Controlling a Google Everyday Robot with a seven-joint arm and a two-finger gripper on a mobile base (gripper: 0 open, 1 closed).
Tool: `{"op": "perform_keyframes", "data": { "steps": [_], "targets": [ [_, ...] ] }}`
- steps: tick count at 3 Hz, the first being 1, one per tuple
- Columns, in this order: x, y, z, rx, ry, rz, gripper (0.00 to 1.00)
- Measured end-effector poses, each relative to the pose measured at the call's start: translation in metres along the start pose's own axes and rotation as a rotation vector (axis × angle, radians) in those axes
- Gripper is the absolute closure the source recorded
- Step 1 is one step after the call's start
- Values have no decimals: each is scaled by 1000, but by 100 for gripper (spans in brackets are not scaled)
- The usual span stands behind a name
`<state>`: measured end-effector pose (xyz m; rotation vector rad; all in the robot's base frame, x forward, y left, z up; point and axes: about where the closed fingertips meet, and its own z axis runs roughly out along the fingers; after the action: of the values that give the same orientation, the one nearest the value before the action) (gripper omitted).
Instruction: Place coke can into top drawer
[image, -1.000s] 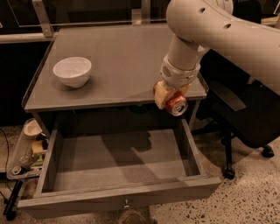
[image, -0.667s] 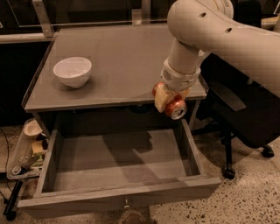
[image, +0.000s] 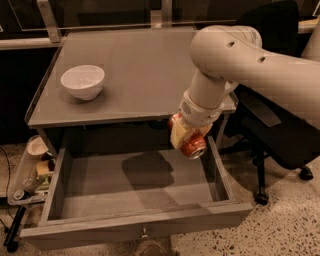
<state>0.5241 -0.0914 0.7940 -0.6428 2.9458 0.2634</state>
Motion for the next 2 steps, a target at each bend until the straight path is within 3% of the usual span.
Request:
{"op": "perform_keyframes", "data": {
  "steps": [1,2],
  "targets": [
    [28,20,16,-61,42,19,100],
    [28,20,17,-62,43,19,100]
  ]
}}
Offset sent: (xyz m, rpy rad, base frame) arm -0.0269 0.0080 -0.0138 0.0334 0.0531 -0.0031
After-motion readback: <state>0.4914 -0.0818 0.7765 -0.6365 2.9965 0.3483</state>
